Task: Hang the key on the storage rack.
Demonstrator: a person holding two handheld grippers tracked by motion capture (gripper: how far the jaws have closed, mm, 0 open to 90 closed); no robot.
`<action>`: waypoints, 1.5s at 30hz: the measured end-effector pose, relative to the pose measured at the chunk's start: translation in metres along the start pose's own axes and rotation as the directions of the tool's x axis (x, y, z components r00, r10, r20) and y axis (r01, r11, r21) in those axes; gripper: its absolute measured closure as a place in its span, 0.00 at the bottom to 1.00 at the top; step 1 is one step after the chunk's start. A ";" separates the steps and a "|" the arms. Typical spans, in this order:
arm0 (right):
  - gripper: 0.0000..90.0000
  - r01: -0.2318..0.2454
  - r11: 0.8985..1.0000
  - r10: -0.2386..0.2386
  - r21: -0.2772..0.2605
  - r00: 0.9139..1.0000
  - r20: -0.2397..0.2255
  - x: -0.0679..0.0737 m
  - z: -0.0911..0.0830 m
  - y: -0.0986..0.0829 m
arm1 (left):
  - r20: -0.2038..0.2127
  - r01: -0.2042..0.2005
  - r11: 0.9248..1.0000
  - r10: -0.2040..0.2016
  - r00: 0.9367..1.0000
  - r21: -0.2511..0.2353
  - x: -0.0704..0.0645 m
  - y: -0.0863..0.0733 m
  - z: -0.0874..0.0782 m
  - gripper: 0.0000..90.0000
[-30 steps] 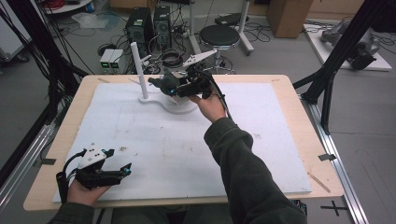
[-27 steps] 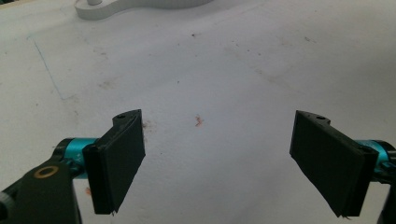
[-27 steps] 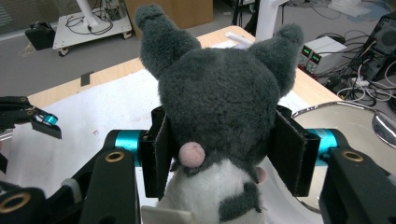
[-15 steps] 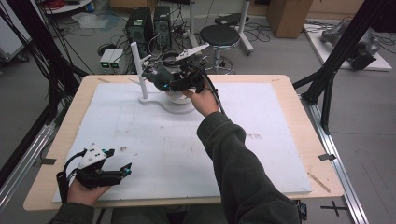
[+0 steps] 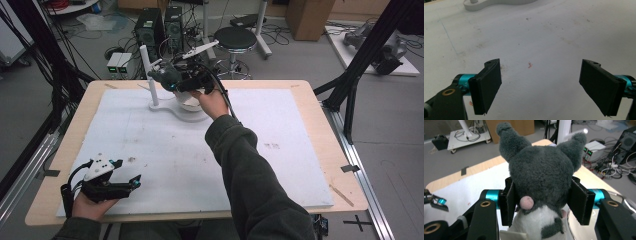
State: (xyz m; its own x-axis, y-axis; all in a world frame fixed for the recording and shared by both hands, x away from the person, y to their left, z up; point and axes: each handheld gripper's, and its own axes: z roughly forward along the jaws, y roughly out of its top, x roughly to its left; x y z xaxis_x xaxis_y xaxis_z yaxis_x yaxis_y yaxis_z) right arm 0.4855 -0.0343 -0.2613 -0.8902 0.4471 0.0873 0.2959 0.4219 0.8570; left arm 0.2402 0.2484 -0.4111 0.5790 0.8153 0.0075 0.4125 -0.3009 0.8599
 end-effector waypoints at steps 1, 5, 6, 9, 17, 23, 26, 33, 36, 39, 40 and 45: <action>0.50 -0.007 1.000 0.007 0.005 1.000 0.002 0.000 0.001 0.001 | -0.001 0.001 1.000 -0.001 1.000 0.001 0.000 0.000 0.000 0.20; 0.50 -0.006 1.000 0.006 0.010 1.000 0.009 0.002 0.006 0.005 | -0.002 0.002 1.000 -0.002 1.000 0.000 0.000 0.000 0.000 0.20; 0.50 -0.006 1.000 0.005 0.014 1.000 0.011 0.002 0.008 0.006 | -0.002 0.003 1.000 -0.003 1.000 -0.001 0.000 0.000 0.000 0.20; 0.50 -0.009 1.000 0.008 0.023 1.000 0.023 0.002 0.013 0.009 | -0.002 0.000 1.000 0.000 1.000 0.000 0.001 0.000 0.000 0.20; 0.50 0.005 0.999 -0.006 0.034 0.999 0.040 0.006 0.025 0.020 | -0.004 0.002 1.000 -0.002 1.000 -0.003 0.001 0.000 -0.001 0.20; 0.50 -0.012 0.999 0.009 0.050 0.999 0.045 0.004 0.035 0.017 | -0.003 0.001 1.000 -0.001 1.000 -0.004 0.002 0.000 -0.001 0.20; 0.50 -0.016 0.999 0.013 0.051 0.999 0.052 0.003 0.039 0.016 | -0.003 0.002 1.000 -0.002 1.000 -0.005 0.002 0.000 -0.001 0.20; 0.50 -0.037 0.997 0.032 0.066 0.997 0.071 0.002 0.048 0.013 | -0.006 0.002 1.000 -0.002 1.000 -0.003 0.003 -0.001 -0.001 0.20; 0.50 -0.036 0.997 0.031 0.067 0.997 0.073 0.001 0.050 0.012 | -0.003 -0.001 1.000 0.001 1.000 0.001 0.003 -0.001 -0.001 0.20; 0.50 -0.051 0.996 0.046 0.067 0.996 0.077 -0.001 0.052 0.011 | -0.002 -0.002 1.000 0.002 1.000 -0.002 0.002 -0.001 -0.001 0.20; 0.50 -0.051 0.996 0.046 0.066 0.996 0.079 -0.001 0.053 0.010 | -0.002 -0.004 1.000 0.004 1.000 0.000 0.002 -0.001 -0.001 0.20; 0.50 -0.052 0.995 0.045 0.080 0.995 0.091 -0.001 0.056 0.009 | -0.002 -0.003 1.000 0.003 1.000 -0.001 0.002 -0.001 -0.001 0.20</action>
State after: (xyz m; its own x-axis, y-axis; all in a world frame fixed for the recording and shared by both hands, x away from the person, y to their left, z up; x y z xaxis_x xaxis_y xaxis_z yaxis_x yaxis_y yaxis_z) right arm 0.5085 0.0131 -0.2819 -0.8408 0.5356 0.0788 0.3686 0.4598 0.8079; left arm 0.2407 0.2509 -0.4112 0.5789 0.8153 0.0107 0.4103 -0.3026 0.8603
